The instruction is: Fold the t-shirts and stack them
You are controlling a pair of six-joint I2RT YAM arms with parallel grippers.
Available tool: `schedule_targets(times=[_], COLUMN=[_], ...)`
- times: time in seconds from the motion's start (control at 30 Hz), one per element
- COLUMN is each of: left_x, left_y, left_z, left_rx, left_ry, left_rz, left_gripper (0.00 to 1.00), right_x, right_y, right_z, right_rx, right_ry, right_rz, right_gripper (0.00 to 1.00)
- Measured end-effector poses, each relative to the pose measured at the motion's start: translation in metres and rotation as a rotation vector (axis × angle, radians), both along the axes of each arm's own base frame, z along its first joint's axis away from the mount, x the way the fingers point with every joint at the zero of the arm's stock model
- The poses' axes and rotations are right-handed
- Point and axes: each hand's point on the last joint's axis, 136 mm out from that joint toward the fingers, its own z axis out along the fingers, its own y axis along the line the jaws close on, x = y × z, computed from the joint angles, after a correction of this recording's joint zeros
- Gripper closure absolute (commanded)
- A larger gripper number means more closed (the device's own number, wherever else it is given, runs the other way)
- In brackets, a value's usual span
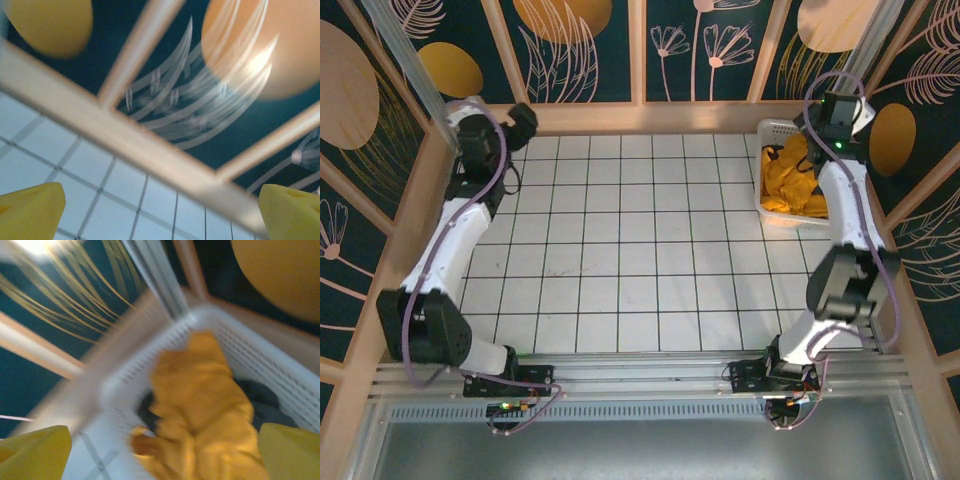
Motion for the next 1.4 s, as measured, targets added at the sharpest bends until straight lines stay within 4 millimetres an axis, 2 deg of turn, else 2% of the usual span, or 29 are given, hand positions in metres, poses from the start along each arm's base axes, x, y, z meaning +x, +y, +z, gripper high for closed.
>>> schedule_targets(times=[0.03,0.1,0.2,0.23,0.3,0.33,0.4,0.47,0.5,0.53,0.63,0.7,0.77,0.83,0.9,1.03,1.17,1.23,1.33,1.4], left_x=[0.003,0.003,-0.008,-0.012,-0.018,-0.021,-0.026,-0.028,-0.028,-0.029,-0.029,-0.03,-0.031,-0.031,-0.031,-0.029,-0.028,-0.027,-0.029,-0.031], left_y=[-0.013,-0.042,-0.077,-0.089,-0.107,-0.117,-0.128,-0.133,-0.134,-0.135,-0.135,-0.135,-0.135,-0.135,-0.135,-0.132,-0.126,-0.12,-0.11,-0.102], left_z=[-0.012,-0.031,-0.042,-0.042,-0.043,-0.043,-0.043,-0.043,-0.043,-0.043,-0.043,-0.042,-0.039,-0.036,-0.032,-0.029,-0.029,-0.029,-0.025,-0.018], left_rx=[-0.003,-0.02,-0.033,-0.038,-0.041,-0.048,-0.054,-0.06,-0.061,-0.062,-0.065,-0.063,-0.063,-0.064,-0.064,-0.06,-0.046,-0.035,-0.018,-0.007], left_ry=[0.042,0.11,0.158,0.162,0.168,0.172,0.176,0.177,0.177,0.178,0.178,0.177,0.171,0.166,0.158,0.149,0.154,0.156,0.15,0.137], left_rz=[-0.039,-0.125,-0.234,-0.269,-0.321,-0.348,-0.388,-0.408,-0.413,-0.419,-0.422,-0.424,-0.424,-0.424,-0.424,-0.408,-0.371,-0.341,-0.29,-0.252], left_gripper=[0.06,0.13,0.2,0.25,0.36,0.41,0.45,0.52,0.56,0.59,0.66,0.67,0.68,0.68,0.69,0.69,0.69,0.68,0.67,0.65], right_x=[0.002,0.006,0.009,0.008,0.004,0.004,0.005,0.006,0.006,0.006,0.007,0.004,0.001,0.001,0.001,-0.008,-0.031,-0.044,-0.06,-0.071], right_y=[-0.006,-0.013,-0.007,-0.002,0.005,0.007,0.01,0.011,0.011,0.011,0.011,0.012,0.014,0.018,0.024,0.049,0.094,0.12,0.163,0.196], right_z=[-0.033,-0.083,-0.134,-0.148,-0.164,-0.167,-0.168,-0.167,-0.167,-0.167,-0.165,-0.157,-0.138,-0.102,-0.055,0.064,0.17,0.211,0.259,0.281], right_rx=[0.026,0.072,0.136,0.155,0.18,0.191,0.212,0.228,0.232,0.235,0.24,0.232,0.21,0.173,0.132,0.03,-0.057,-0.08,-0.103,-0.103], right_ry=[0.098,0.242,0.366,0.404,0.452,0.457,0.452,0.444,0.442,0.441,0.426,0.404,0.363,0.278,0.166,-0.139,-0.43,-0.547,-0.687,-0.748], right_rz=[-0.002,0.008,0.049,0.065,0.089,0.097,0.099,0.096,0.094,0.092,0.082,0.079,0.076,0.083,0.094,0.149,0.256,0.318,0.42,0.498], right_gripper=[0.13,0.17,0.25,0.29,0.44,0.51,0.6,0.79,0.94,1.0,1.0,1.0,1.0,1.0,1.0,1.0,1.0,1.0,1.0,1.0])
